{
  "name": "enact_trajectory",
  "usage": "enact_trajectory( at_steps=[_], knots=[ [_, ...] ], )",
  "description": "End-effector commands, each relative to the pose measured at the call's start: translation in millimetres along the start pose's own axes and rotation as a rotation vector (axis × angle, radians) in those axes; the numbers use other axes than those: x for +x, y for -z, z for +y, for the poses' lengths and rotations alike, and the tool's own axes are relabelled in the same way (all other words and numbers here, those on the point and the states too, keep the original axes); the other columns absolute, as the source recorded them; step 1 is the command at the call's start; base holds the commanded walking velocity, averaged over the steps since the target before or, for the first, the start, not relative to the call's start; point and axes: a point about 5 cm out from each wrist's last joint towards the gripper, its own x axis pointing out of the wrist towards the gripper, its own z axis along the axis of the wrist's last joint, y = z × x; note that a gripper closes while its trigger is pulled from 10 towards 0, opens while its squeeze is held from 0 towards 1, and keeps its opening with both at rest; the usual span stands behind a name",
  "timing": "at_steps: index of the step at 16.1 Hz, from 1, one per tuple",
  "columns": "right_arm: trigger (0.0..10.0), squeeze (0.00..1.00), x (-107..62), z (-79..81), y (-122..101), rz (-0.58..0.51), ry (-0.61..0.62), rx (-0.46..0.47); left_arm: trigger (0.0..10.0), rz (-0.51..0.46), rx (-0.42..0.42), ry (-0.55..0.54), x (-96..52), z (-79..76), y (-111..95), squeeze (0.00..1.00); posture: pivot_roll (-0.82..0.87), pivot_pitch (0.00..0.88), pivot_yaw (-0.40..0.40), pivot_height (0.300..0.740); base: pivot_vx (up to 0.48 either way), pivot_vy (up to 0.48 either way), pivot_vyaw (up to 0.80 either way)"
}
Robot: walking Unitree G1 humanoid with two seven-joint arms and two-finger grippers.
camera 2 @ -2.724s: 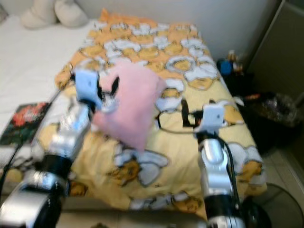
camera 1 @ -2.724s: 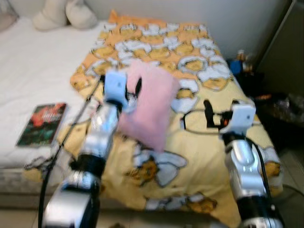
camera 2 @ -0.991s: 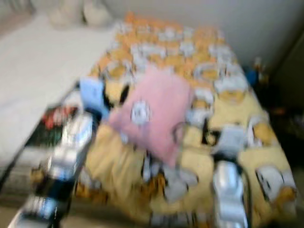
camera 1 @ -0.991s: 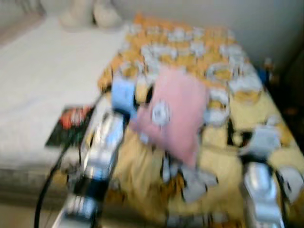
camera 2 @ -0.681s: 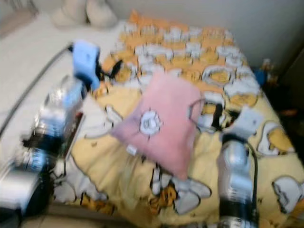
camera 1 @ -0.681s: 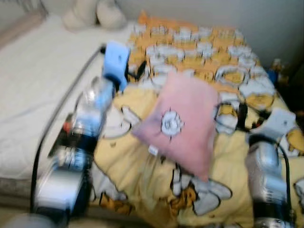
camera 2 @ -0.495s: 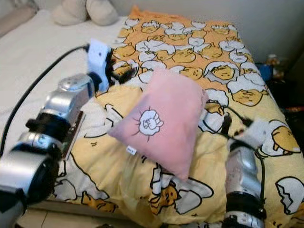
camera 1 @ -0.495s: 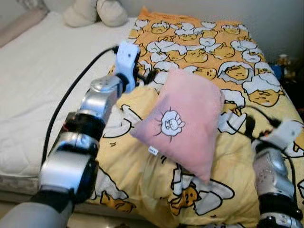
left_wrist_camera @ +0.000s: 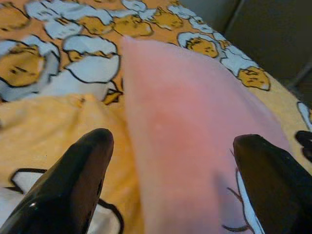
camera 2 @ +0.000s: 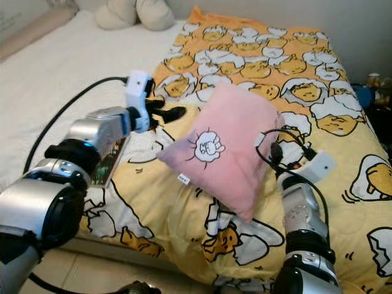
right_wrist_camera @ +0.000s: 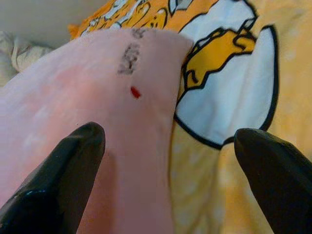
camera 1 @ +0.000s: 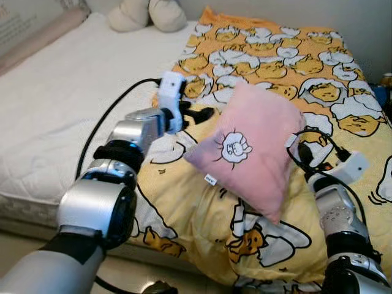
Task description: Clean up the room
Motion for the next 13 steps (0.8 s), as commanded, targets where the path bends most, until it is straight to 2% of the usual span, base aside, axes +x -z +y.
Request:
enact_trajectory(
  at_steps=[1,3,4,5,8,11,12,13],
  knots=[
    [10.0,0.00,-2.8,3.7,2.1,0.007,-0.034,0.025,10.0,0.013,-0.013,0.014,3.3,-4.6,-0.3,0.00,0.05,0.137,0.030,0.740,0.000,0.000,0.00],
    [10.0,0.00,-8.8,5.8,12.1,0.021,-0.067,0.038,10.0,0.025,-0.023,0.023,9.0,-11.8,5.8,0.00,0.04,0.148,0.033,0.740,0.000,0.000,0.00],
    [10.0,0.00,-9.5,7.5,16.0,0.028,-0.074,0.045,10.0,0.036,0.004,0.017,10.9,-14.0,8.2,0.00,0.04,0.149,0.031,0.740,0.000,0.000,0.00],
    [10.0,0.00,-9.2,13.3,26.0,0.055,-0.089,0.066,10.0,0.028,0.001,0.014,15.1,-19.7,9.2,0.00,0.04,0.150,0.027,0.740,0.000,0.000,0.00],
    [10.0,0.00,-17.0,20.1,36.4,0.075,-0.110,0.111,10.0,0.006,-0.027,0.040,22.5,-32.6,9.4,0.00,0.04,0.156,0.022,0.740,0.000,0.000,0.00],
    [10.0,0.00,-25.1,21.7,49.2,0.114,-0.130,0.105,10.0,0.055,-0.020,0.161,34.1,-62.0,27.3,0.00,0.04,0.161,0.023,0.740,0.000,0.000,0.00],
    [10.0,0.00,-25.7,24.0,51.1,0.121,-0.143,0.099,10.0,0.083,-0.005,0.168,36.5,-68.2,37.2,0.00,0.04,0.161,0.023,0.740,0.000,0.000,0.00],
    [10.0,0.00,-25.8,26.2,51.5,0.125,-0.151,0.093,10.0,0.117,0.034,0.132,37.1,-67.9,48.5,0.00,0.03,0.161,0.024,0.740,0.000,0.000,0.00]
  ],
)
